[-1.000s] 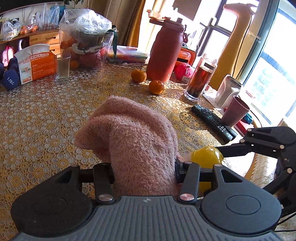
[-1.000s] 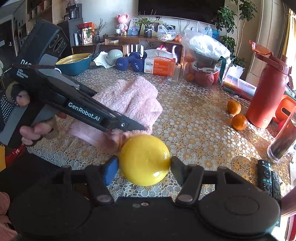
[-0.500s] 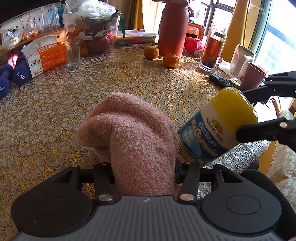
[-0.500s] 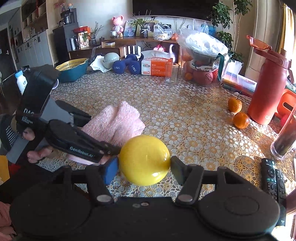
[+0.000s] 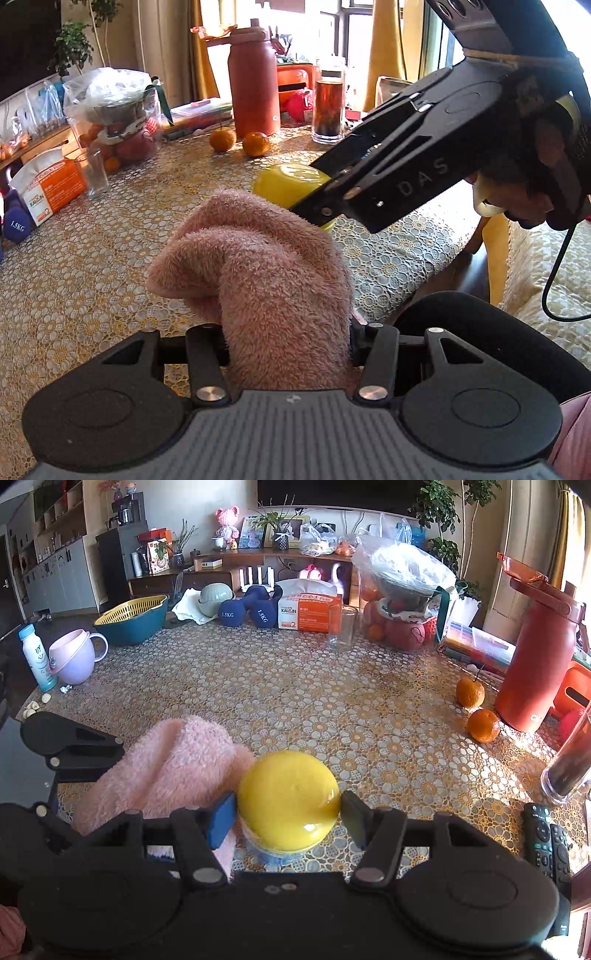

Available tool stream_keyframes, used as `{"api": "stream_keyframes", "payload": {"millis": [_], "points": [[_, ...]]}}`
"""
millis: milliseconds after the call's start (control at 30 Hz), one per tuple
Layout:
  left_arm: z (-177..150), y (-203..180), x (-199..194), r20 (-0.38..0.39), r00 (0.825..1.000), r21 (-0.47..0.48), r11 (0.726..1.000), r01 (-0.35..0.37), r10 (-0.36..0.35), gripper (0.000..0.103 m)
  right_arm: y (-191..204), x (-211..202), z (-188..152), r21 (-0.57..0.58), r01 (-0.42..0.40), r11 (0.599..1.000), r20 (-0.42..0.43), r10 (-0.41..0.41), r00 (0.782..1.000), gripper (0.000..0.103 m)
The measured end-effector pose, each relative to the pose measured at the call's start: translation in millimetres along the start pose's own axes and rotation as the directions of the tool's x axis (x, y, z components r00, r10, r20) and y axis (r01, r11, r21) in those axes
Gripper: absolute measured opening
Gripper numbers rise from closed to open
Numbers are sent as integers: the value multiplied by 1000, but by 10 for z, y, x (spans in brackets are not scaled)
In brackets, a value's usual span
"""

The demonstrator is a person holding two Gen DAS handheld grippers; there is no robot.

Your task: Clean container

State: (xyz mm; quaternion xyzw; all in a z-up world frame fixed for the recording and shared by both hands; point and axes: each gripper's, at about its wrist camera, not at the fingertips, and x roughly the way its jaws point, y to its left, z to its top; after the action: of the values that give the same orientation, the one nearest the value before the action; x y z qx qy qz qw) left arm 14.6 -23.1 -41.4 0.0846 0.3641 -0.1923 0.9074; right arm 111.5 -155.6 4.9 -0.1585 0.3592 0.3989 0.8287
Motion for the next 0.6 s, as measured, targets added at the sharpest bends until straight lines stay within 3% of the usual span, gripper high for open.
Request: {"api": "stream_keyframes", "payload": {"millis": [233, 467, 533, 600], "points": [[40, -28, 274, -34, 999, 18, 999, -38, 39, 49, 7, 4, 13, 5, 4, 1000, 0, -4, 1000, 61], [-37, 477, 361, -117, 988, -106, 987, -118, 105, 50, -14, 14, 25, 19, 4, 1000, 4, -4, 1000, 61], [-65, 583, 328, -116, 989, -137, 984, -110, 95, 51, -5, 14, 21, 16, 5, 1000, 6, -6, 1000, 61], [-80, 614, 300, -114, 986, -142, 981, -133, 117, 58, 5, 15, 16, 11, 7, 1000, 9, -7, 1000, 61]]}}
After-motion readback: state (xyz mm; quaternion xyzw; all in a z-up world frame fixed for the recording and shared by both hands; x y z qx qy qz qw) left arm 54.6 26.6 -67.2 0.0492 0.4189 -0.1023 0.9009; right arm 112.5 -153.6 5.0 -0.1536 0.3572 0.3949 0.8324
